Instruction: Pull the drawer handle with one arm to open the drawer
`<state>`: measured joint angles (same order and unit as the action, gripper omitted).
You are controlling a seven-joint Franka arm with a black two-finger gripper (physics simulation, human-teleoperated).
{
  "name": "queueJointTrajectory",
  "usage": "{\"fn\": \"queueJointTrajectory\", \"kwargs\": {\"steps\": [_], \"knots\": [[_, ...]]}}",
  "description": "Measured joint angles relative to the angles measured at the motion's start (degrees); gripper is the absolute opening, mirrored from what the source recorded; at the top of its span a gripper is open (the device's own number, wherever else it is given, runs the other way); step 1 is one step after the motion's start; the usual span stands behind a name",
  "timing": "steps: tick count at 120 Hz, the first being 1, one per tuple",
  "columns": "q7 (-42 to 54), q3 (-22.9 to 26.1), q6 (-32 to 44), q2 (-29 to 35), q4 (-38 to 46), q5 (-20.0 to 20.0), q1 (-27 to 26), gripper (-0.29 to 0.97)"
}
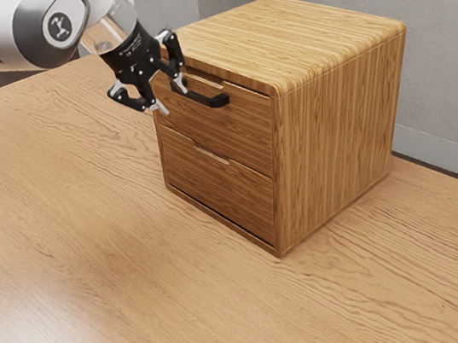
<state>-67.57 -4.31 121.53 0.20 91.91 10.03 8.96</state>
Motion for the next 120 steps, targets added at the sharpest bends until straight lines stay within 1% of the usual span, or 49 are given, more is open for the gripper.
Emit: {"fn": "queueJointTrajectory", "kwargs": {"steps": [9, 22, 33, 50, 90, 120], "knots": [[0.1, -0.1, 1.0, -0.5, -0.2, 0.0, 0.1, 0.22], [0.2, 1.1, 2.1, -1.6, -0.5, -0.1, 1.6, 0.22], [0.3, 0.1, 2.7, -2.0, -0.5, -0.1, 0.5, 0.21], [0.4, -0.1, 3.4, -2.0, -0.5, 0.0, 0.2, 0.19], [0.5, 1.2, 4.0, -1.6, -0.2, 0.5, 0.7, 0.16], [0.5, 1.4, 4.0, 0.1, 1.5, 0.5, -1.0, 0.15]]}}
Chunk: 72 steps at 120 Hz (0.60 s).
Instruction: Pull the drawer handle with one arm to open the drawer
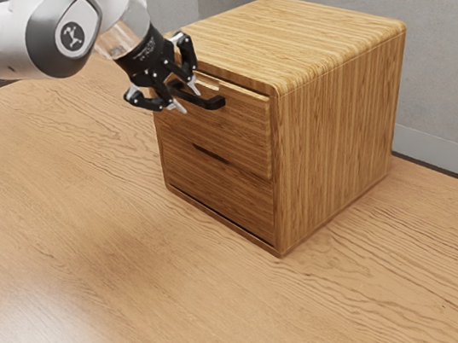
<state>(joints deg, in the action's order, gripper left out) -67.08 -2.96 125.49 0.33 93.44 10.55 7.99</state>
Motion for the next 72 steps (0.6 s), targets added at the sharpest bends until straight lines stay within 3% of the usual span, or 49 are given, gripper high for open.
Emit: {"fn": "queueJointTrajectory", "kwargs": {"steps": [41, 72], "knots": [[0.0, -0.7, -0.1, 1.2, 1.4, 0.0, -1.4, 0.13], [-0.1, -0.8, -0.1, 2.7, 3.2, -0.1, 0.4, 0.11]]}}
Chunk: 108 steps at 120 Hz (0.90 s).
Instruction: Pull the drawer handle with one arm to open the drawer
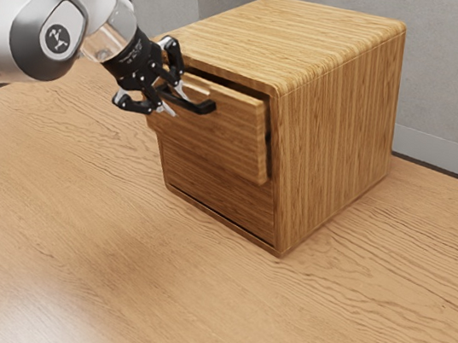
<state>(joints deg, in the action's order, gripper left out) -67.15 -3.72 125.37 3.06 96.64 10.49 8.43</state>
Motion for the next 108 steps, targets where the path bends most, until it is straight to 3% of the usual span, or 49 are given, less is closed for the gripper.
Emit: {"fn": "queueJointTrajectory", "kwargs": {"steps": [108], "knots": [[-0.1, 0.0, 0.0, 9.4, 10.4, 0.0, 1.0, 0.1]]}}
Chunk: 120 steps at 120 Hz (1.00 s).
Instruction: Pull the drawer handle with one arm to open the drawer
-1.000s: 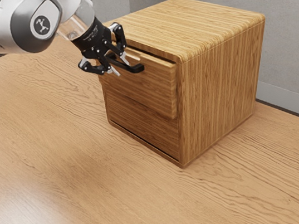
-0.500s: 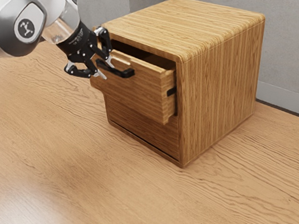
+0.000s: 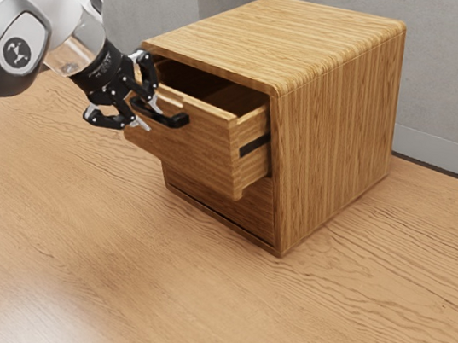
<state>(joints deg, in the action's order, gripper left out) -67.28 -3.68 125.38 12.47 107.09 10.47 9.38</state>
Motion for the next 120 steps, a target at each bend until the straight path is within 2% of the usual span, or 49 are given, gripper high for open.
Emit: {"fn": "queueJointTrajectory", "kwargs": {"steps": [60, 120], "knots": [[0.0, -1.8, 0.0, 5.3, 5.3, -0.2, 0.1, 0.1], [0.0, -1.9, -0.5, 14.4, 13.4, -0.2, 0.1, 0.1]]}}
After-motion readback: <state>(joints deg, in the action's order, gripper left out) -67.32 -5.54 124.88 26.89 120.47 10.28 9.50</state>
